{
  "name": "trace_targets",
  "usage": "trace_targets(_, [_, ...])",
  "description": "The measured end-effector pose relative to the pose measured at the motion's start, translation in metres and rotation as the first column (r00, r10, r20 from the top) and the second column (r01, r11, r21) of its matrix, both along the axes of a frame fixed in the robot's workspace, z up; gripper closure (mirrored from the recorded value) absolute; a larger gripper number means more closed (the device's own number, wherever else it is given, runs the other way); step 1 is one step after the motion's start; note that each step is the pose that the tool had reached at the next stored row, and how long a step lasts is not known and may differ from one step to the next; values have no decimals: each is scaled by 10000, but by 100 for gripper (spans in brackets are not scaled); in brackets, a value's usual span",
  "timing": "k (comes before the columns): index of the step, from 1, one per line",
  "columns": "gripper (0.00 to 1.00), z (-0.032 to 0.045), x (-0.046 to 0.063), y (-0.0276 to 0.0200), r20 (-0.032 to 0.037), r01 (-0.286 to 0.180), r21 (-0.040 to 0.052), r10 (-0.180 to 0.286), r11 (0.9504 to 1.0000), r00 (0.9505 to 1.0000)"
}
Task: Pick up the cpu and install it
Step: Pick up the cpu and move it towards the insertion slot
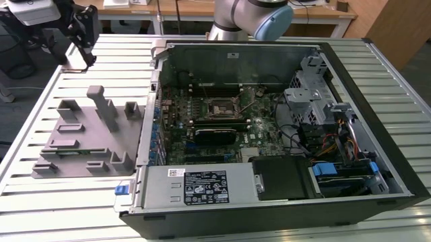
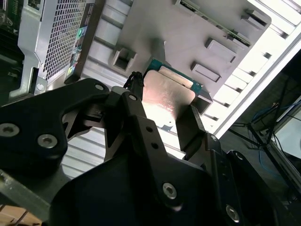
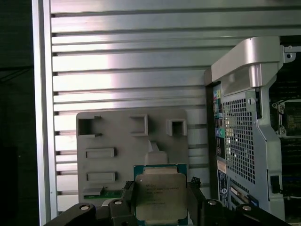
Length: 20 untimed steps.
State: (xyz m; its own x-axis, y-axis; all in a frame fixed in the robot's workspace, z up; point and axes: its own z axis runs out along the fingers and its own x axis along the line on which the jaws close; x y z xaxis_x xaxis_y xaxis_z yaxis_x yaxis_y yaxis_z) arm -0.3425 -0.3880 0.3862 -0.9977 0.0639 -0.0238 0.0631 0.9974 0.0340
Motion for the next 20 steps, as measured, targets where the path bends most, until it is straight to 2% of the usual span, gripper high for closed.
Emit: trace_targets(20, [47, 0, 187, 0, 0, 0, 0, 0, 10000, 10000])
